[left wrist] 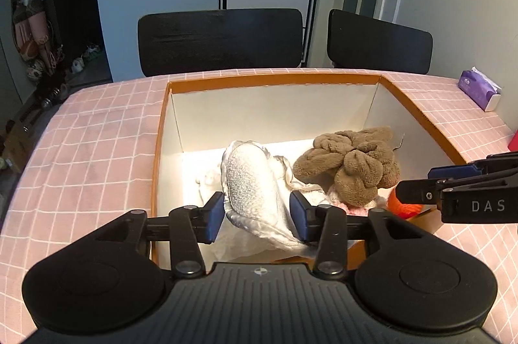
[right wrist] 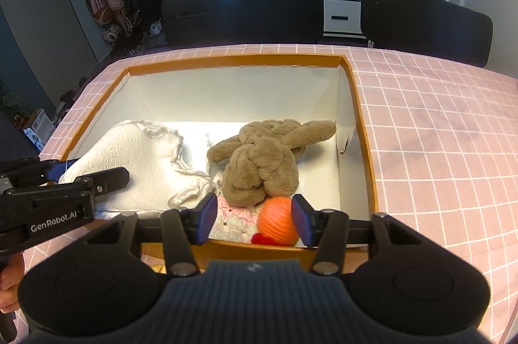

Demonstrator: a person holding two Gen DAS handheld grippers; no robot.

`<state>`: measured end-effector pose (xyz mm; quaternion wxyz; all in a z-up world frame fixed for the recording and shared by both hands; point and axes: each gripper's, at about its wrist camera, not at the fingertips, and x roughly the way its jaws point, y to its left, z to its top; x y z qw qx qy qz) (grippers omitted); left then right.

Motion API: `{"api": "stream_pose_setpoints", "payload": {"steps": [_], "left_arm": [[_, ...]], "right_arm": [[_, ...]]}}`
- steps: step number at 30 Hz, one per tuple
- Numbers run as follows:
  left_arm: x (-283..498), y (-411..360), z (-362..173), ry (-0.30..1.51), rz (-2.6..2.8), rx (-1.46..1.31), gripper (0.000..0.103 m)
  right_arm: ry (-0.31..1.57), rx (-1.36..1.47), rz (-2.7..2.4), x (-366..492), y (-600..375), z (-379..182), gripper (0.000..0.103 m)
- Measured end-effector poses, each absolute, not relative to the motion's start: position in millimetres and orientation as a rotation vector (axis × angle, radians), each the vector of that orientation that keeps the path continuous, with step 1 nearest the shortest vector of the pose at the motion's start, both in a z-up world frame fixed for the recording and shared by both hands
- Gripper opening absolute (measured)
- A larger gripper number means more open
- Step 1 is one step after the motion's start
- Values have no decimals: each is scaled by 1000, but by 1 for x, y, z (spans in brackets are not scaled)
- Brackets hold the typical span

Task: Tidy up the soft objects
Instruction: 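Withdraw both tools from the box toward the remaining items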

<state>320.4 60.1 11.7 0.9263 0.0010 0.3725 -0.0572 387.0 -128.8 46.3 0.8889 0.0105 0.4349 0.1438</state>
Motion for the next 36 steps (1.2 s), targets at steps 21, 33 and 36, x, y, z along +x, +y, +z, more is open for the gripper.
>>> {"api": "stream_pose_setpoints", "payload": {"steps": [21, 33, 36], "left_arm": [[233, 53, 70, 419, -201, -36, 71], [114, 38, 71, 188, -240, -15, 71], [95, 38, 62, 180, -227, -27, 71]], "right_arm": [[656, 16, 296, 304, -132, 101, 63], [452, 46, 321, 182, -154, 92, 67], [404, 45, 317, 152, -160, 84, 67]]}}
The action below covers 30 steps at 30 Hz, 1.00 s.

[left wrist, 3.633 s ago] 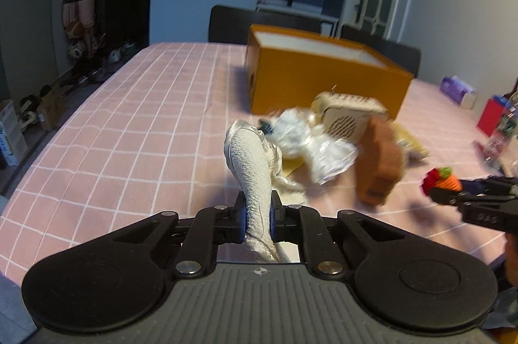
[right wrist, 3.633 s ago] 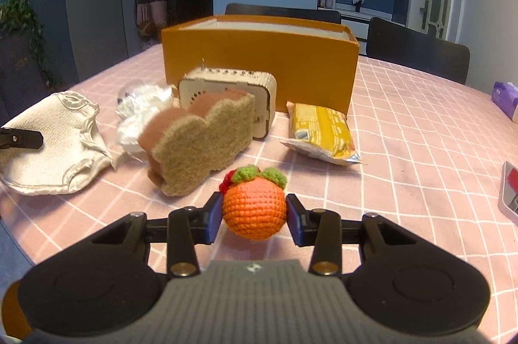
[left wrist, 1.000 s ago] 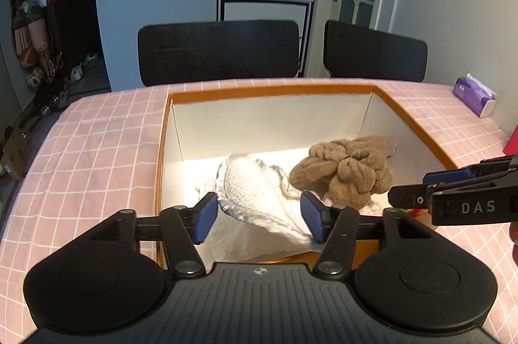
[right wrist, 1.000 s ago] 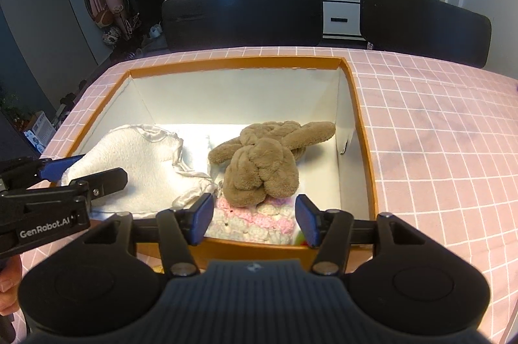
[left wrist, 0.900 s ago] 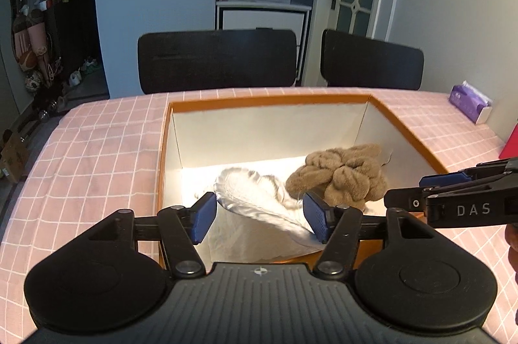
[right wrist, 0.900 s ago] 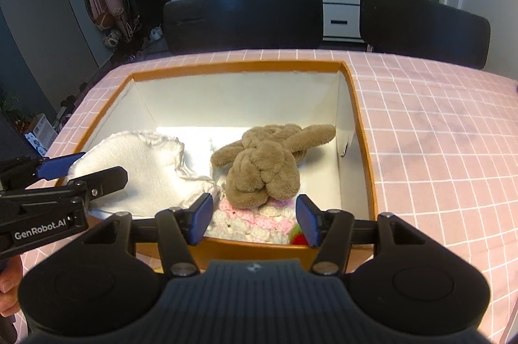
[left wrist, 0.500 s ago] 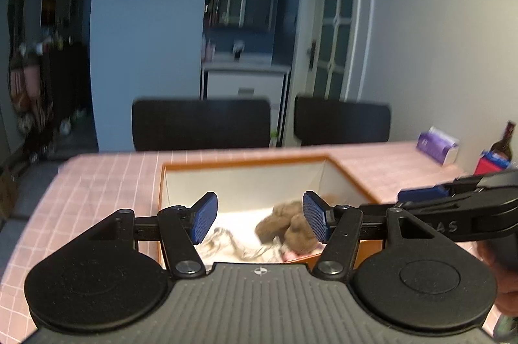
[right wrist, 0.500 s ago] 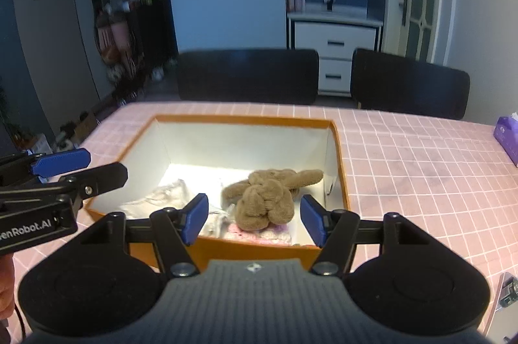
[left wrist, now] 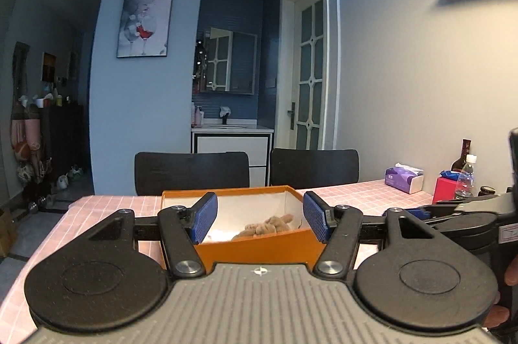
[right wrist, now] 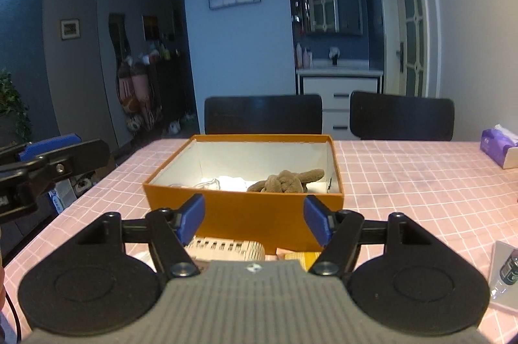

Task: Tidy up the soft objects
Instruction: 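Withdraw both tools from the box toward the remaining items, then grasp the white plastic bag with the left gripper while the right grasps the brown sponge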

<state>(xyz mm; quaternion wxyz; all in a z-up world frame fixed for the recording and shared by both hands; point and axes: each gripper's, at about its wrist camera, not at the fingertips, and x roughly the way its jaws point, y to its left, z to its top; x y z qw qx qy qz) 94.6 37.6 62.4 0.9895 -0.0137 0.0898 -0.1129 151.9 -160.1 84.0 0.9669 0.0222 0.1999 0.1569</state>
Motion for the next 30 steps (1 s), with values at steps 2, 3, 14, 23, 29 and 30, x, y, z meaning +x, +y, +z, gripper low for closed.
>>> {"api": "stream_pose_setpoints", "payload": {"steps": [2, 3, 14, 23, 29, 30], "left_arm": [[83, 38, 56, 182, -222, -42, 71], [78, 39, 52, 186, -222, -46, 71], [40, 53, 0, 305, -198, -128, 71], [24, 60, -45, 460, -143, -136, 71], [22, 63, -61, 478, -106, -153, 71], [22, 63, -62, 474, -101, -144, 71]], "right_arm": [[373, 42, 314, 133, -164, 78, 68], [362, 36, 305, 126, -166, 75, 68], [329, -24, 267, 61, -170, 24, 68], [456, -50, 273, 46, -164, -20, 68], [502, -31, 297, 55, -157, -36, 68], [504, -36, 301, 56, -154, -36, 68]]}}
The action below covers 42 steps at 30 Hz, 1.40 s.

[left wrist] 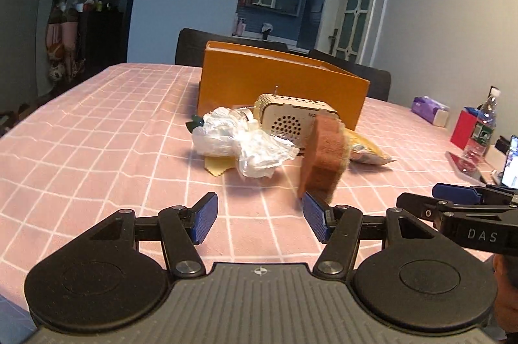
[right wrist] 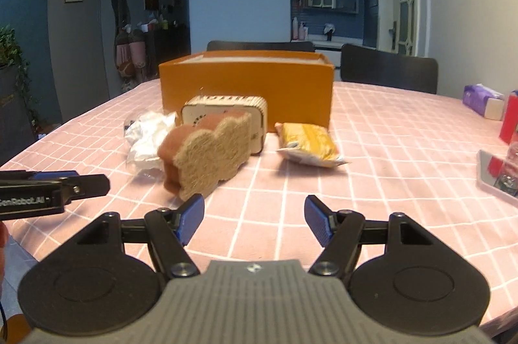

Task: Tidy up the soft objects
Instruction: 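Grasp the white plastic bag with the left gripper while the right grasps the brown sponge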

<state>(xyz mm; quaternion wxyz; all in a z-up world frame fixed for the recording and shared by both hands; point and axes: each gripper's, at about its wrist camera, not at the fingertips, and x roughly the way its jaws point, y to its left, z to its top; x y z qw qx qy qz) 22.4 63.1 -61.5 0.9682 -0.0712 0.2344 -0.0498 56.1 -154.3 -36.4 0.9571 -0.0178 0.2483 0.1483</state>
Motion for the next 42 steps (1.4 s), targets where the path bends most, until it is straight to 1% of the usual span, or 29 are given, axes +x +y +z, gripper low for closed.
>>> {"api": "stream_pose_setpoints", "payload": {"steps": [3, 7, 10, 19, 23, 25, 29, 32, 39, 42], "left_arm": [[26, 66, -59, 465, -79, -141, 71], [37, 74, -52, 455, -54, -178, 70], [42, 80, -47, 456, -34, -202, 68], [52, 88, -50, 490, -8, -220, 68], [58, 86, -52, 505, -29, -222, 68], [63, 83, -53, 512, -41, -229, 68], [74, 77, -52, 520, -80, -246, 68], [84, 71, -53, 529, -102, -259, 71], [117, 72, -58, 625, -97, -406, 72], [128, 73, -60, 651, -95, -445, 76]], "right_arm": [[497, -37, 324, 61, -145, -35, 69], [472, -55, 357, 70, -127, -30, 73], [484, -103, 366, 81, -108, -34, 73], [534, -124, 363, 109, -77, -44, 73], [546, -122, 342, 116, -81, -45, 69], [554, -117, 337, 116, -86, -44, 63], [553, -106, 307, 114, -100, -42, 63], [546, -100, 303, 116, -104, -40, 63], [544, -101, 326, 130, -100, -43, 63], [556, -81, 321, 137, -100, -44, 63]]}}
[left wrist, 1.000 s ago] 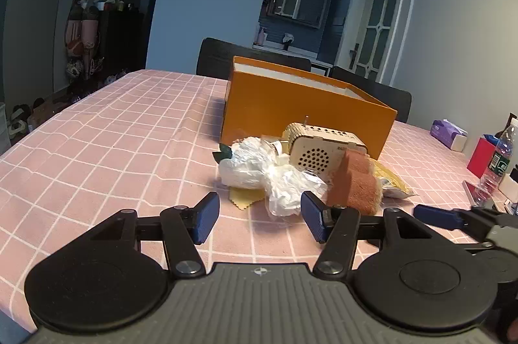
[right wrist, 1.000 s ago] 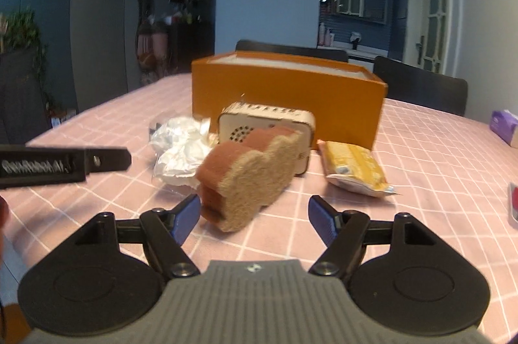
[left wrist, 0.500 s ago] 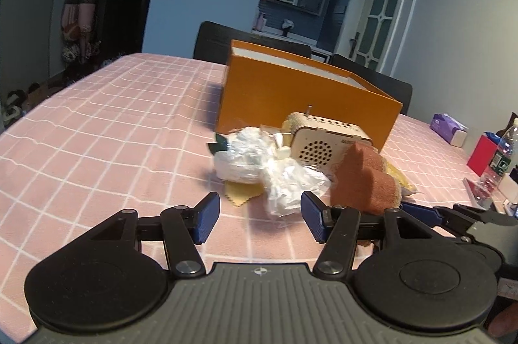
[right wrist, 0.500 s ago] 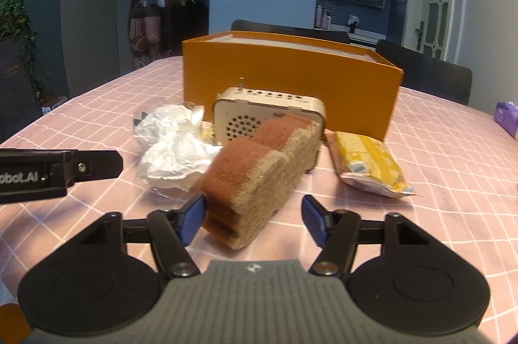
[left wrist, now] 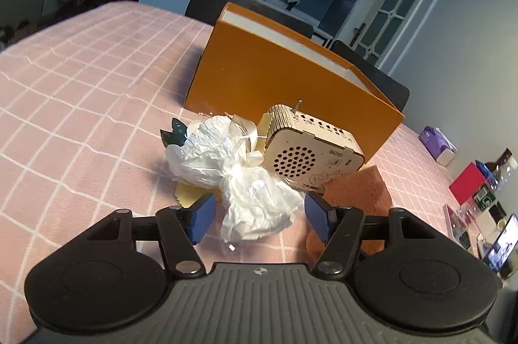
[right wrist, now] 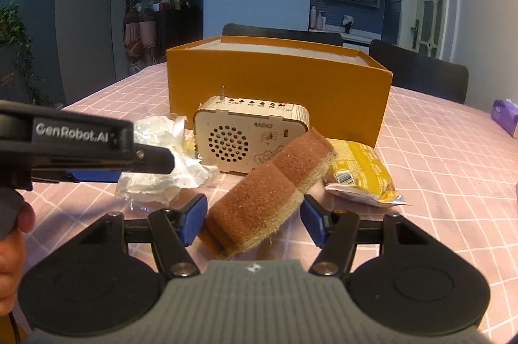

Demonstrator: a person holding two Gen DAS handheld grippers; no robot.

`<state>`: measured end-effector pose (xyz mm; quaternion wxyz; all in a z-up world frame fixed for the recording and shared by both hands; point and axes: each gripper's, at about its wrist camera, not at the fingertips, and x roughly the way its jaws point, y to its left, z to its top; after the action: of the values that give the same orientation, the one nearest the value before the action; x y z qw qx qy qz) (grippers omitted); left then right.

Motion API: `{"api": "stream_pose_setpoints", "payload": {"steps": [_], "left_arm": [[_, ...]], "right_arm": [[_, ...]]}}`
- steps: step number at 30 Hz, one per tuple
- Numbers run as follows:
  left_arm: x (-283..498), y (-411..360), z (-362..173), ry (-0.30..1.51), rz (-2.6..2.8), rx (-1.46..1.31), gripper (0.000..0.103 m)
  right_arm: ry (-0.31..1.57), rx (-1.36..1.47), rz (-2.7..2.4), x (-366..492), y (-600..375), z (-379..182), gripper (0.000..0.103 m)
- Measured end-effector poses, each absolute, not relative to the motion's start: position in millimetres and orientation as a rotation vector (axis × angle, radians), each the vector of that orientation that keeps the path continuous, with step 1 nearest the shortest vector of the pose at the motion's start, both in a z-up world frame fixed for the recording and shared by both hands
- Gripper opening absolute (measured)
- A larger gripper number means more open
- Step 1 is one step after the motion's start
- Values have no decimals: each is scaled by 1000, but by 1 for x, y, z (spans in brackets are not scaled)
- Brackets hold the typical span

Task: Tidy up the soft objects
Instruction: 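Grasp the white plastic bag with the left gripper while the right grasps the brown sponge, then carry the bag and sponge into the orange box and open both grippers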

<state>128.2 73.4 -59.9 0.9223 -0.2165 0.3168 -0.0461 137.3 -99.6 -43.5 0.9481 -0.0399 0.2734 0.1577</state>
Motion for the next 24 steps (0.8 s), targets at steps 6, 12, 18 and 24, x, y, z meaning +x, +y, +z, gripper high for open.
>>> {"api": "stream_pose_setpoints", "payload": {"steps": [6, 12, 18, 24], "left_arm": [[146, 70, -65, 706, -65, -474, 76], [151, 66, -68, 739, -47, -454, 72], [149, 62, -67, 738, -45, -425, 44], [136, 70, -66, 700, -48, -470, 35]], "right_arm": [[574, -54, 323, 147, -100, -45, 63], [580, -51, 320, 147, -105, -46, 56], [574, -68, 294, 140, -112, -44, 43], [563, -62, 259, 130, -125, -41, 41]]}}
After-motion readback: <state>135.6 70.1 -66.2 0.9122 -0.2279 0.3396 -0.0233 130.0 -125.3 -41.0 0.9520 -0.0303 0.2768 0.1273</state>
